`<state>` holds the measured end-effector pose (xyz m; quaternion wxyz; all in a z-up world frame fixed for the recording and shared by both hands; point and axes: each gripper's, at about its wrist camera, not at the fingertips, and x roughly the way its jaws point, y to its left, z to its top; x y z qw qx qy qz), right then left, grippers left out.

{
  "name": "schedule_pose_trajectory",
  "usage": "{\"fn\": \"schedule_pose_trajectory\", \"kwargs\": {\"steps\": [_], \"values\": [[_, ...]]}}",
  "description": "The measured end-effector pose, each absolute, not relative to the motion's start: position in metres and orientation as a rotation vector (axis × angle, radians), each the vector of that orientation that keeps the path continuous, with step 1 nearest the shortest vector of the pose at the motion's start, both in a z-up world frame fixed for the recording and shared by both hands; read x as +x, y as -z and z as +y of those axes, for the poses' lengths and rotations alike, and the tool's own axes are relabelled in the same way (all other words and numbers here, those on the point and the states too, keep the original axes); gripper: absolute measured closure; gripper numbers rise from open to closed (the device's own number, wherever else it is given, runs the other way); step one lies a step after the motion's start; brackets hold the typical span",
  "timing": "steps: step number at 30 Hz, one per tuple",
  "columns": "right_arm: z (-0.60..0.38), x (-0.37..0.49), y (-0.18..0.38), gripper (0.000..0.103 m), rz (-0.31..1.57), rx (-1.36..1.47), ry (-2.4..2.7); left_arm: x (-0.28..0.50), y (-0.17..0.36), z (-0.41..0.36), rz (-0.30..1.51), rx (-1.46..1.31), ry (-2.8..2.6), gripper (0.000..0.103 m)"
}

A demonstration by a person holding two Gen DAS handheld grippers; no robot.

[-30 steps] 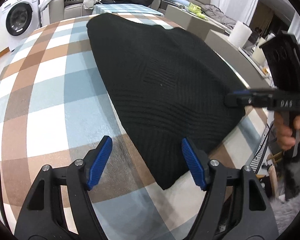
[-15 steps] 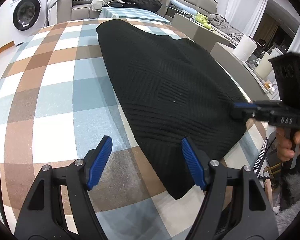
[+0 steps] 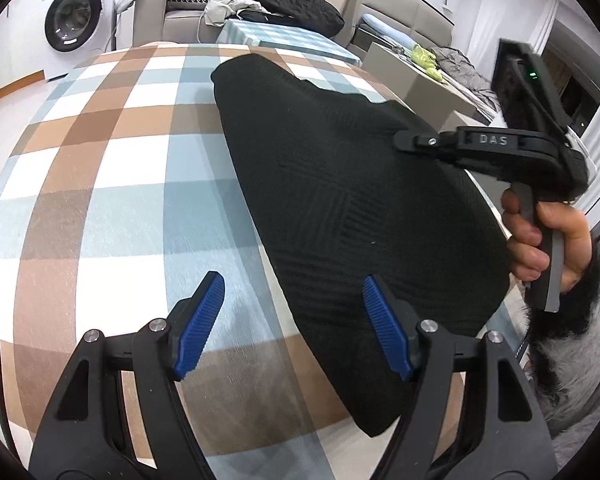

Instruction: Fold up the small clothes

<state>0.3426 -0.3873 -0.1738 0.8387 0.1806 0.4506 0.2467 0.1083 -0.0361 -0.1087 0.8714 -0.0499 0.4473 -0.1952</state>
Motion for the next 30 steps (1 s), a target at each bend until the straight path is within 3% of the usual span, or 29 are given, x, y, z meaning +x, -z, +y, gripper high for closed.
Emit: {"fn": "schedule_pose_trajectory", "kwargs": {"steps": [5, 7, 16, 17, 19, 22, 25, 27, 29, 30], "values": [[-0.377, 0.356, 0.185, 0.093, 1.02, 0.287, -0.445, 0.113, 0.11, -0.037, 0.941, -0.107, 0.402, 0.033], [-0.379, 0.353, 0.193, 0.086, 1.048, 0.33, -0.45, 0.112, 0.111, -0.039, 0.947, -0.102, 0.403, 0.033], [-0.395, 0.247, 0.181, 0.082, 1.053, 0.386, -0.64, 0.088, 0.112, -0.063, 0.962, -0.039, 0.52, 0.033], [-0.396, 0.243, 0.181, 0.082, 1.042, 0.365, -0.642, 0.084, 0.113, -0.067, 0.961, -0.019, 0.533, 0.033], [-0.39, 0.232, 0.178, 0.097, 1.007, 0.298, -0.636, 0.08, 0.115, -0.074, 0.963, 0.01, 0.539, 0.033], [-0.393, 0.229, 0.167, 0.097, 0.968, 0.309, -0.653, 0.077, 0.117, -0.074, 0.97, 0.014, 0.533, 0.033], [-0.386, 0.235, 0.183, 0.096, 1.064, 0.235, -0.586, 0.077, 0.116, -0.069, 0.97, 0.005, 0.519, 0.033], [-0.389, 0.237, 0.182, 0.088, 1.052, 0.26, -0.601, 0.078, 0.115, -0.064, 0.968, -0.009, 0.504, 0.033], [-0.397, 0.241, 0.173, 0.068, 1.004, 0.294, -0.599, 0.081, 0.115, -0.057, 0.966, -0.04, 0.499, 0.033], [-0.401, 0.245, 0.169, 0.053, 0.981, 0.307, -0.587, 0.083, 0.114, -0.054, 0.965, -0.05, 0.496, 0.033]]}}
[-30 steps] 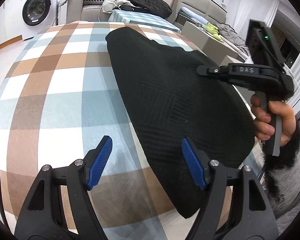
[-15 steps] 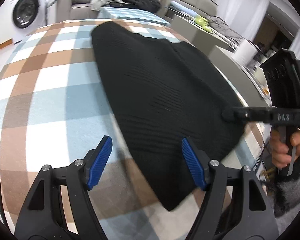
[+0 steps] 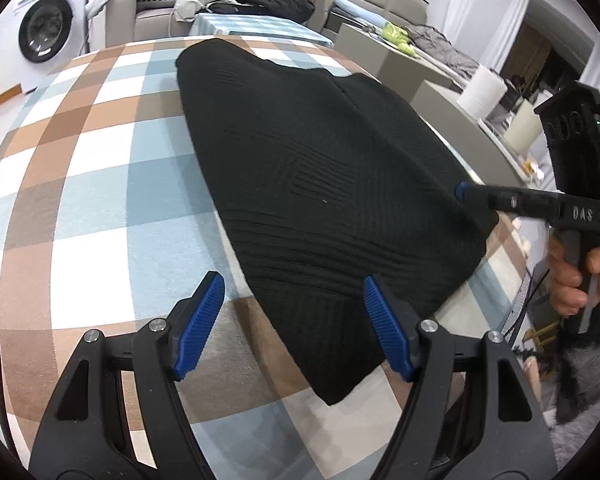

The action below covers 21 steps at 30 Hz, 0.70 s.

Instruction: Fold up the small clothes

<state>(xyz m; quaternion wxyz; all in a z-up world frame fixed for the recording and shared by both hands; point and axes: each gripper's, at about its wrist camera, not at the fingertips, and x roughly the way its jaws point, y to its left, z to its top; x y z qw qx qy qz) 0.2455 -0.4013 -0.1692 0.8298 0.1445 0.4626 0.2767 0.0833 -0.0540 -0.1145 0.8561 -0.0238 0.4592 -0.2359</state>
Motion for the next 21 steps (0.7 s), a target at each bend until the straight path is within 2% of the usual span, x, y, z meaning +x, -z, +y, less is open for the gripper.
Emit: {"fn": "schedule_pose_trajectory", "kwargs": {"steps": [1, 9, 16, 21], "values": [[-0.405, 0.251, 0.167, 0.049, 0.961, 0.319, -0.564, 0.085, 0.114, -0.052, 0.964, -0.057, 0.49, 0.033], [-0.412, 0.315, 0.201, 0.049, 1.045, 0.523, -0.538, 0.099, 0.114, -0.042, 0.964, -0.082, 0.459, 0.033], [-0.402, 0.339, 0.199, 0.049, 1.039, 0.475, -0.539, 0.106, 0.116, -0.045, 0.971, -0.079, 0.46, 0.033], [-0.422, 0.321, 0.2, 0.049, 1.049, 0.465, -0.493, 0.108, 0.117, -0.045, 0.972, -0.083, 0.465, 0.033]]}}
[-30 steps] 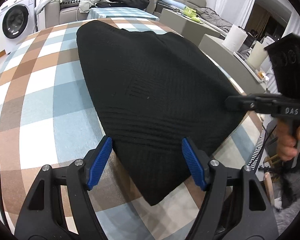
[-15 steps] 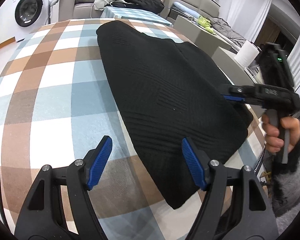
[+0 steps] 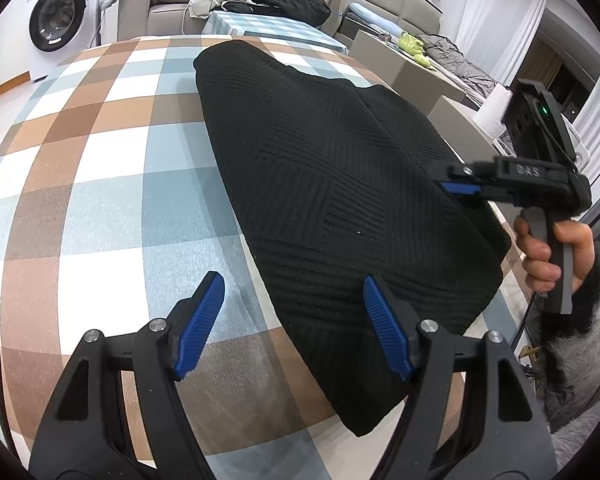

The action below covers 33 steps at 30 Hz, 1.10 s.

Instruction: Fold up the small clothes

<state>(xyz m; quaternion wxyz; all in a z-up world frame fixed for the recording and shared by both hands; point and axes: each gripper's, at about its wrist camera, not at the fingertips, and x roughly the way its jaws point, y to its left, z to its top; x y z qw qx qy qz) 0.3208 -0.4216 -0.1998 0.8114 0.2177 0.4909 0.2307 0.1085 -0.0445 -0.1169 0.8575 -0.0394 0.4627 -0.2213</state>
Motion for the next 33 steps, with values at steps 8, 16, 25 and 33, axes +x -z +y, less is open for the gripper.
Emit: {"fn": "schedule_pose_trajectory", "kwargs": {"steps": [8, 16, 25, 33], "values": [[-0.44, 0.32, 0.22, 0.049, 1.075, 0.708, -0.678, 0.111, 0.115, -0.048, 0.963, -0.076, 0.472, 0.033], [-0.412, 0.334, 0.201, 0.058, 1.014, 0.526, -0.636, 0.109, 0.114, -0.046, 0.96, -0.081, 0.461, 0.033], [-0.395, 0.322, 0.158, 0.092, 0.914, 0.342, -0.586, 0.11, 0.1, -0.039, 0.926, -0.107, 0.444, 0.033], [-0.431, 0.312, 0.171, 0.09, 0.965, 0.324, -0.4, 0.126, 0.109, -0.049, 0.957, -0.148, 0.444, 0.033]]}}
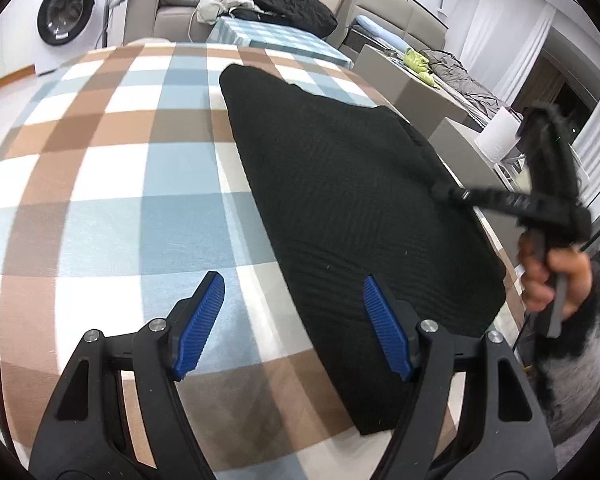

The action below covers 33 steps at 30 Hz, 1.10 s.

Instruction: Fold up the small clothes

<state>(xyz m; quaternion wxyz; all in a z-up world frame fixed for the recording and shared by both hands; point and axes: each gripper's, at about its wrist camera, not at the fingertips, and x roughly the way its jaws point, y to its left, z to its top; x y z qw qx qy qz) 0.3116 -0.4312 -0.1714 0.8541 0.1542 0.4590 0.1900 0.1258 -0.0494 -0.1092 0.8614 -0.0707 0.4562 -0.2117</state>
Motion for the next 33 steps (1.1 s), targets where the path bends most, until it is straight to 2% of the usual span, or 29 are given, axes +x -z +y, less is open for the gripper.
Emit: {"fn": "schedule_pose_trajectory", "kwargs": {"steps": [3, 7, 8, 14, 15, 19, 29, 32, 33], "values": [[-0.438, 0.317, 0.195, 0.08, 1.042, 0.345, -0.371, 0.136, 0.117, -0.057, 0.977, -0.158, 0.432, 0.033], [-0.45, 0.3, 0.192, 0.065, 1.026, 0.366, -0.372, 0.151, 0.125, -0.064, 0.993, -0.193, 0.424, 0.033], [-0.452, 0.296, 0.192, 0.065, 1.027, 0.366, -0.364, 0.156, 0.128, -0.067, 0.998, -0.197, 0.423, 0.033], [-0.478, 0.266, 0.187, 0.065, 0.979, 0.362, -0.316, 0.176, 0.131, -0.08, 0.99, -0.181, 0.412, 0.033], [-0.481, 0.265, 0.19, 0.07, 0.992, 0.363, -0.295, 0.18, 0.132, -0.083, 0.99, -0.173, 0.406, 0.033], [-0.482, 0.268, 0.184, 0.071, 0.972, 0.371, -0.297, 0.19, 0.132, -0.088, 0.991, -0.155, 0.39, 0.033], [-0.476, 0.366, 0.17, 0.071, 0.927, 0.467, -0.212, 0.196, 0.131, -0.086, 0.995, -0.165, 0.378, 0.033], [-0.471, 0.396, 0.178, 0.08, 0.955, 0.471, -0.188, 0.199, 0.131, -0.083, 0.997, -0.176, 0.372, 0.033], [-0.468, 0.406, 0.181, 0.088, 0.964, 0.457, -0.172, 0.198, 0.131, -0.081, 0.998, -0.179, 0.373, 0.033]]}}
